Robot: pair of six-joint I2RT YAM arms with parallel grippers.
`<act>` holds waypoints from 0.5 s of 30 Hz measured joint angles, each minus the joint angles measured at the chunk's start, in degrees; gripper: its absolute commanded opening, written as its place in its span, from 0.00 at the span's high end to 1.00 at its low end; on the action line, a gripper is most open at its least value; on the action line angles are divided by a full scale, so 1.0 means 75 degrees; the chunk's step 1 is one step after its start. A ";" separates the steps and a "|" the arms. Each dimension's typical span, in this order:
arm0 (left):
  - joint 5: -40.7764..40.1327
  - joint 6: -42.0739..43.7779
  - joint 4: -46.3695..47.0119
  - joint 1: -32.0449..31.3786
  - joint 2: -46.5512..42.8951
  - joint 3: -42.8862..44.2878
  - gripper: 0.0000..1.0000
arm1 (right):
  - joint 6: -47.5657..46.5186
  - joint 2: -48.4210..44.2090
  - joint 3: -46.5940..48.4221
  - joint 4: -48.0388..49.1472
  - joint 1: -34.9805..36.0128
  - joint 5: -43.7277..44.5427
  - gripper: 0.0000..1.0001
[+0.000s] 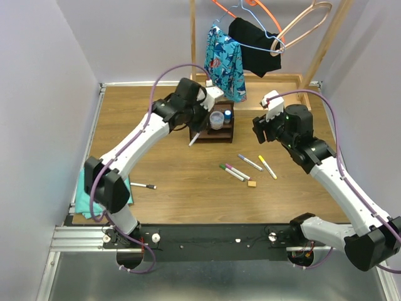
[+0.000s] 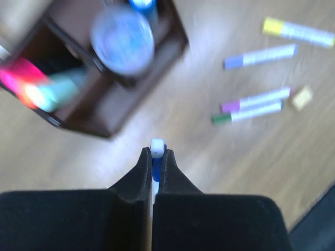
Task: Sort the stationery into containers
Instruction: Pick up the pen from the center of the board, then place the pen in the storage box.
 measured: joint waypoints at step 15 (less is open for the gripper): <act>-0.0965 -0.0425 0.9154 0.0396 -0.0055 -0.2687 1.00 | -0.0195 0.0705 0.0408 -0.0003 -0.0064 0.0000 0.29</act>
